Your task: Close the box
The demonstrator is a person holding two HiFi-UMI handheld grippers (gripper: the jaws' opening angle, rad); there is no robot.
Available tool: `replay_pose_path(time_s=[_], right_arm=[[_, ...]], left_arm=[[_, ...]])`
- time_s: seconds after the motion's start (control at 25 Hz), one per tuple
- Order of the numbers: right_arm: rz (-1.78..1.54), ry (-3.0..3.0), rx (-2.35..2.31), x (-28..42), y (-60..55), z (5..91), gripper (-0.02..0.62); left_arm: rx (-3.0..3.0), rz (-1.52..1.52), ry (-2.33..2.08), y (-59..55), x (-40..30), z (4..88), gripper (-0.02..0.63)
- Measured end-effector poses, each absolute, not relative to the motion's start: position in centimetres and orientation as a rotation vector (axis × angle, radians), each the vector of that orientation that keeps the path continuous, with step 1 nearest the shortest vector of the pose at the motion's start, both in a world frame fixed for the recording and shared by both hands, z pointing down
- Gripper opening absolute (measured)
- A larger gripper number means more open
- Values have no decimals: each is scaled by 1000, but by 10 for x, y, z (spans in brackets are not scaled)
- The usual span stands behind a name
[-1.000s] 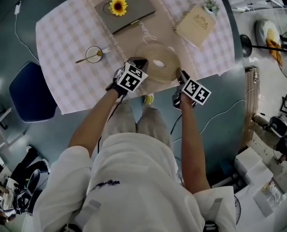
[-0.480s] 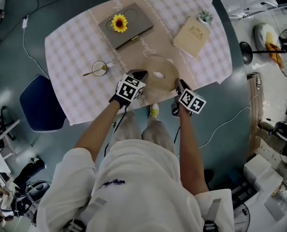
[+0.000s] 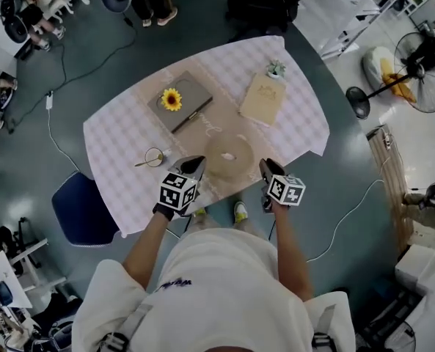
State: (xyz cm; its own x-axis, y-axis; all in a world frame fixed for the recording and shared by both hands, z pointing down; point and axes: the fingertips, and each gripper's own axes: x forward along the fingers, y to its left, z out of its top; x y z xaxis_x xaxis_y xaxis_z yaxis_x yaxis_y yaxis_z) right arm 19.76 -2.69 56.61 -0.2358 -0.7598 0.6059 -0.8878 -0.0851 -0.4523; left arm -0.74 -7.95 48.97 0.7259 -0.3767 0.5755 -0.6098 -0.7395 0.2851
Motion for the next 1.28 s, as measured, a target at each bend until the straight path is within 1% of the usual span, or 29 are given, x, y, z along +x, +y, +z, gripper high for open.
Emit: replay_pose_path(time_s=[0.32,0.6,0.96,1.2,1.28], right_arm=[[901,-2184,1951,217,-54,453,115],[615,-2309,2007,226,-63,353,112],[402,-2439,1975,218,-67,276,96],[300,-2475,2012,220,-68,244,6],[255,-2476,2020,220,-65,236,5]], left_arm=[[2646,548,-778,-93,16,417,2],[2789,431,-857,-116,30,354,2],[2872,294,-922,-127,36,290,2],[2895,274,-924,-123,42,279,2],[2904,268,-918,-120,44,277,2]])
